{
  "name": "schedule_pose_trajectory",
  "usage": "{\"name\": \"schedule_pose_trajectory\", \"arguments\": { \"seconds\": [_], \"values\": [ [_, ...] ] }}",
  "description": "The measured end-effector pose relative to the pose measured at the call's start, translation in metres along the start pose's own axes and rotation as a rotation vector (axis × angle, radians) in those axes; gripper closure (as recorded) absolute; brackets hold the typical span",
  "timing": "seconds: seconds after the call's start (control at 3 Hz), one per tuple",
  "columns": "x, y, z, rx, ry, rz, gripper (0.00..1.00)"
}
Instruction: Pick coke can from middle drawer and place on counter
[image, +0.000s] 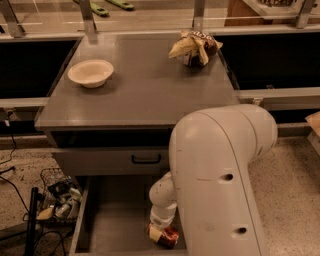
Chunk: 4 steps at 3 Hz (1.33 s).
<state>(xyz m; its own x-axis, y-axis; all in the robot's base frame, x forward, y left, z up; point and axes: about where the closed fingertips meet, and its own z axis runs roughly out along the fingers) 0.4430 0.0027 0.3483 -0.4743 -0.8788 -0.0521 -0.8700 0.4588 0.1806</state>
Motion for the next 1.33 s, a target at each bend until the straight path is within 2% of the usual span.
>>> {"name": "schedule_pose_trajectory", "arguments": {
  "seconds": [0.67, 1.0, 1.33],
  "values": [
    [0.000, 0.001, -0.001, -0.017, -0.007, -0.016, 1.00],
    [0.007, -0.019, -0.023, -0.016, -0.044, 0.000, 1.00],
    [0.030, -0.059, -0.051, 0.014, -0.065, 0.049, 1.00]
  ]
}}
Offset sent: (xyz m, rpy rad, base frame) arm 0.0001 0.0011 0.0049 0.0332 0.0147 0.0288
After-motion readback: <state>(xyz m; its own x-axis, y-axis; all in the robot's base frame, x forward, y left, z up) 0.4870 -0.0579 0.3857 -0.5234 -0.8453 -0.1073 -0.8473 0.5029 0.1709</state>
